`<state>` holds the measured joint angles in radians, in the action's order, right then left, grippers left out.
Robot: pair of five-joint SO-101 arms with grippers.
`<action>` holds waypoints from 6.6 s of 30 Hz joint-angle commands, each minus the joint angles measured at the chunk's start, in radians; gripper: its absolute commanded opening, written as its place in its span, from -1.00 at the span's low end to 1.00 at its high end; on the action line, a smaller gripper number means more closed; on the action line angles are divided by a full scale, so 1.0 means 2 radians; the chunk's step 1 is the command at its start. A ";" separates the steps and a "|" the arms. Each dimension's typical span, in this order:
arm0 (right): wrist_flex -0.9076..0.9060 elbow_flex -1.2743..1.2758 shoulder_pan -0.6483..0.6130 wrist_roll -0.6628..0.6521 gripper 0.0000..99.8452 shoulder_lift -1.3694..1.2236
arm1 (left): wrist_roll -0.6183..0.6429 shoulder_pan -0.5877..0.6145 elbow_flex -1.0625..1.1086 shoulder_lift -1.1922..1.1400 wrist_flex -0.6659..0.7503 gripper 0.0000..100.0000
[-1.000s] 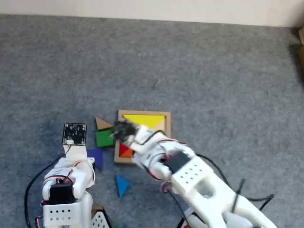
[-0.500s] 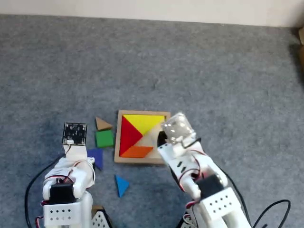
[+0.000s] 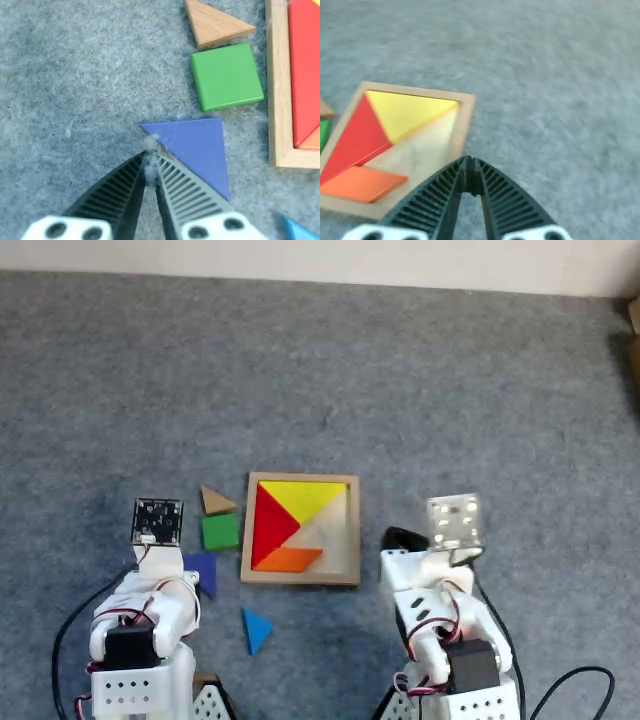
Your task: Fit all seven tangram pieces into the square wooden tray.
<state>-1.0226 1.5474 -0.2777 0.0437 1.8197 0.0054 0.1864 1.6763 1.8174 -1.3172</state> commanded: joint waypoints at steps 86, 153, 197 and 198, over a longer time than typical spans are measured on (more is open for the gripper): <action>-0.096 0.125 0.119 0.010 -0.98 0.009 | -0.178 -0.006 -0.479 -0.592 -0.008 -0.33; -0.096 0.125 0.119 0.010 -0.98 0.009 | -0.262 -0.054 -0.766 -1.030 0.013 -0.56; -0.096 0.125 0.119 0.010 -0.98 0.009 | -0.209 -0.023 -0.959 -1.107 -0.114 -0.53; -0.096 0.125 0.119 0.010 -0.98 0.009 | -0.209 -0.023 -0.959 -1.095 -0.120 -0.52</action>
<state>-1.2068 1.6732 -0.0522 0.0621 1.8243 -0.4304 0.1250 -0.1895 -0.4933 -1.5060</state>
